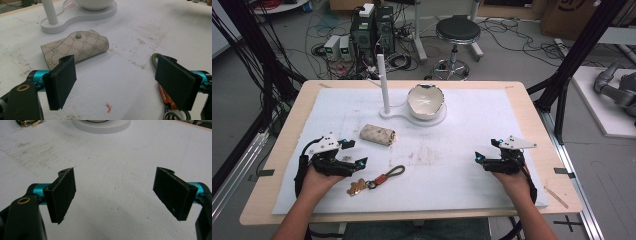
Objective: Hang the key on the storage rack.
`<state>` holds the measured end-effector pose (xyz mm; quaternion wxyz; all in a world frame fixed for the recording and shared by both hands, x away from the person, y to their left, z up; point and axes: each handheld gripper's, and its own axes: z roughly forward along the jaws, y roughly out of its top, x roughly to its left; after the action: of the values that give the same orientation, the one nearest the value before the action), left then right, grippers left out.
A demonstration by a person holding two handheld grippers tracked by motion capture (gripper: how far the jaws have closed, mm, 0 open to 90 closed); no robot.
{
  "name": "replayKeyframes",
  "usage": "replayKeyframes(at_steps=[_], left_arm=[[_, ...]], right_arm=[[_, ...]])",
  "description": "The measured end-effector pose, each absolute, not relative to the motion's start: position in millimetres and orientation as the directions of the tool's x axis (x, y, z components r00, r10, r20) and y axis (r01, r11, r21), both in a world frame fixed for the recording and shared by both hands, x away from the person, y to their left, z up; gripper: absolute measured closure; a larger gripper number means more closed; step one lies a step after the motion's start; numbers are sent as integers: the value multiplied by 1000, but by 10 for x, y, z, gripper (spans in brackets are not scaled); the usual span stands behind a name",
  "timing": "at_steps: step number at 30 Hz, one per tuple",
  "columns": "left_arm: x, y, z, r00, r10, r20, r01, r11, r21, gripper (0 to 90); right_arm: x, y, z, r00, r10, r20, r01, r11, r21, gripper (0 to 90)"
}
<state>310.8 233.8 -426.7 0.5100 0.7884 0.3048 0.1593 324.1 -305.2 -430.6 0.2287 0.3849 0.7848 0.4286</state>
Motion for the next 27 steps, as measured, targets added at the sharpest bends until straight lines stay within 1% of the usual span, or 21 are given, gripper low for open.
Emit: replayKeyframes(at_steps=[3, 4, 7, 11, 18, 23, 27], left_arm=[[3117, 2333, -4271, 763, 643, -60, 322, -299, 899, 173], [3129, 2314, -4276, 759, 647, -74, 335, -290, 896, 173], [3121, 2289, -4276, 764, 642, -72, 336, -299, 893, 173], [3101, 2300, -4285, 767, 637, -77, 335, -295, 895, 173], [3090, 2331, -4273, 764, 639, -85, 338, -285, 897, 173], [3078, 2272, -4273, 778, 623, -83, 334, -298, 894, 173], [3045, 2143, -4265, 810, 579, -94, 325, -311, 893, 173]], right_arm=[[3242, -3045, -4309, -601, 799, -33, 405, 340, 849, 188], [3243, -3043, -4319, -603, 797, -31, 410, 343, 846, 188], [3239, -3052, -4319, -608, 794, -12, 417, 331, 846, 188], [3219, -3040, -4304, -602, 799, -10, 419, 326, 847, 188], [3248, -2974, -4311, -619, 785, -20, 408, 344, 846, 188], [3234, -2979, -4302, -620, 785, -26, 402, 345, 848, 188], [3235, -2993, -4308, -619, 785, -20, 406, 342, 848, 188]])
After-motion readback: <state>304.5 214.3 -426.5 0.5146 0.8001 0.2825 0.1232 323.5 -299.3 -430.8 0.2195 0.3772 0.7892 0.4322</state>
